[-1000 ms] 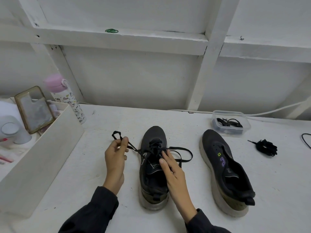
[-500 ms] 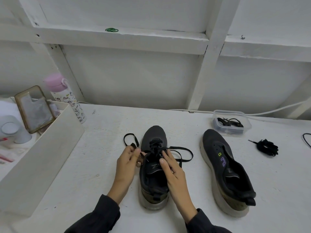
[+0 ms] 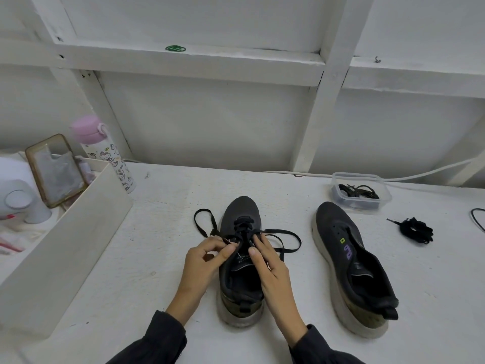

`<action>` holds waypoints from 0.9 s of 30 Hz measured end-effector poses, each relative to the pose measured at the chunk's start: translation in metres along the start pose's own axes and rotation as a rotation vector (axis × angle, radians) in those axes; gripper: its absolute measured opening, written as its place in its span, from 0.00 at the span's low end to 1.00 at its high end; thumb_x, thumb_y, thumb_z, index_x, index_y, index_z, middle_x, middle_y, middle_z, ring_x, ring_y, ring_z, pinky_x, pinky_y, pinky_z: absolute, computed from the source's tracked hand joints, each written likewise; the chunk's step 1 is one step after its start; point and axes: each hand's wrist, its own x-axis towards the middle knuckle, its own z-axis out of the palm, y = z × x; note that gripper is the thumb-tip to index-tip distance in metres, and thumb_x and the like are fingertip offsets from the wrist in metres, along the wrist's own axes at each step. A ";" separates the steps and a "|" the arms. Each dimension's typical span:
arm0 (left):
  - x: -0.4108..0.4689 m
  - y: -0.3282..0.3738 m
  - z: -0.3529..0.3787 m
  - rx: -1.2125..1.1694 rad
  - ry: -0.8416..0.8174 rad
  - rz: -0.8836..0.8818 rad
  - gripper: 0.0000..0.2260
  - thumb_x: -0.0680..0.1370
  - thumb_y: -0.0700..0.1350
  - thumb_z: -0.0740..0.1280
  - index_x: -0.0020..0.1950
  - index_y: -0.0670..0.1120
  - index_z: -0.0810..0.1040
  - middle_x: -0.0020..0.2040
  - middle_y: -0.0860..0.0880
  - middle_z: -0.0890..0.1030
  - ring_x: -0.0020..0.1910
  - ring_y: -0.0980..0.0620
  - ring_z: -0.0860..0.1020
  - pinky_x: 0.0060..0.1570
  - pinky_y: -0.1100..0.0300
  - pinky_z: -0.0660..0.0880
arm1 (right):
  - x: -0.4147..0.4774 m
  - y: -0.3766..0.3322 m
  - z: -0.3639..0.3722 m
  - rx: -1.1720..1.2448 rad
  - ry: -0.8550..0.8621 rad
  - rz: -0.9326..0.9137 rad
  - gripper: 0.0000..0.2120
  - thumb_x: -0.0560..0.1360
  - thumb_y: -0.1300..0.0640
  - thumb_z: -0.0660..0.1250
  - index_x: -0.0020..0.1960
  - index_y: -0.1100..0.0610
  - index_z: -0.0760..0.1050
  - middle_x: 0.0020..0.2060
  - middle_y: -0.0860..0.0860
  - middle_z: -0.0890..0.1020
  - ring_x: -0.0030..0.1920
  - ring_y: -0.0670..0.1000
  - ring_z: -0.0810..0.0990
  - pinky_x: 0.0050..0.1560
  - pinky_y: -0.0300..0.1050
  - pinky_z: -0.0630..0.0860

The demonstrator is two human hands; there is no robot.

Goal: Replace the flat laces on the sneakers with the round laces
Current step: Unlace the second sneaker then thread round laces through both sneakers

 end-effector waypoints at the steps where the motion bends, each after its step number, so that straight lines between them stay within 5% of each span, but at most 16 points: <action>1: 0.001 -0.002 0.000 0.016 0.011 0.009 0.06 0.73 0.44 0.71 0.44 0.42 0.84 0.45 0.50 0.84 0.48 0.52 0.82 0.49 0.57 0.78 | 0.000 0.000 0.000 0.004 0.000 0.004 0.20 0.78 0.48 0.65 0.70 0.47 0.72 0.73 0.41 0.67 0.71 0.32 0.62 0.62 0.20 0.61; 6: 0.001 -0.005 0.009 0.082 0.002 0.007 0.09 0.76 0.50 0.64 0.48 0.47 0.80 0.45 0.50 0.84 0.47 0.56 0.82 0.49 0.60 0.78 | 0.000 -0.001 0.001 0.001 0.001 0.018 0.21 0.77 0.48 0.65 0.70 0.48 0.73 0.73 0.42 0.68 0.64 0.23 0.61 0.59 0.19 0.61; 9: 0.003 -0.008 0.010 0.177 0.004 0.042 0.05 0.80 0.45 0.62 0.50 0.51 0.78 0.46 0.51 0.83 0.46 0.59 0.81 0.47 0.65 0.77 | 0.000 -0.001 0.001 0.020 0.005 0.025 0.19 0.78 0.50 0.65 0.69 0.47 0.73 0.73 0.42 0.68 0.63 0.22 0.62 0.58 0.19 0.61; 13: 0.004 -0.010 0.012 0.233 0.059 0.053 0.06 0.81 0.40 0.63 0.47 0.48 0.78 0.42 0.50 0.83 0.42 0.59 0.80 0.42 0.67 0.76 | -0.001 -0.001 0.002 -0.003 0.009 0.010 0.19 0.78 0.50 0.65 0.69 0.46 0.73 0.73 0.42 0.68 0.64 0.23 0.62 0.61 0.20 0.62; 17: 0.005 -0.016 0.013 0.316 0.137 0.097 0.05 0.80 0.40 0.64 0.49 0.43 0.80 0.42 0.50 0.83 0.41 0.57 0.80 0.42 0.64 0.77 | -0.002 -0.001 0.000 -0.190 0.095 -0.136 0.19 0.77 0.50 0.68 0.68 0.44 0.73 0.72 0.42 0.69 0.71 0.34 0.63 0.72 0.38 0.64; 22: 0.002 -0.015 0.013 0.296 0.142 0.118 0.05 0.80 0.39 0.65 0.48 0.44 0.80 0.41 0.52 0.83 0.42 0.58 0.80 0.42 0.64 0.77 | 0.002 -0.013 -0.003 -0.373 0.068 -0.310 0.09 0.70 0.43 0.70 0.50 0.42 0.80 0.67 0.39 0.70 0.68 0.40 0.67 0.62 0.27 0.64; 27: -0.001 -0.007 0.015 0.308 0.153 0.157 0.09 0.79 0.38 0.65 0.43 0.52 0.76 0.35 0.56 0.79 0.35 0.63 0.77 0.35 0.73 0.70 | 0.025 -0.025 -0.004 -0.595 -0.082 -0.372 0.15 0.72 0.50 0.71 0.59 0.44 0.80 0.56 0.37 0.78 0.58 0.40 0.72 0.58 0.36 0.69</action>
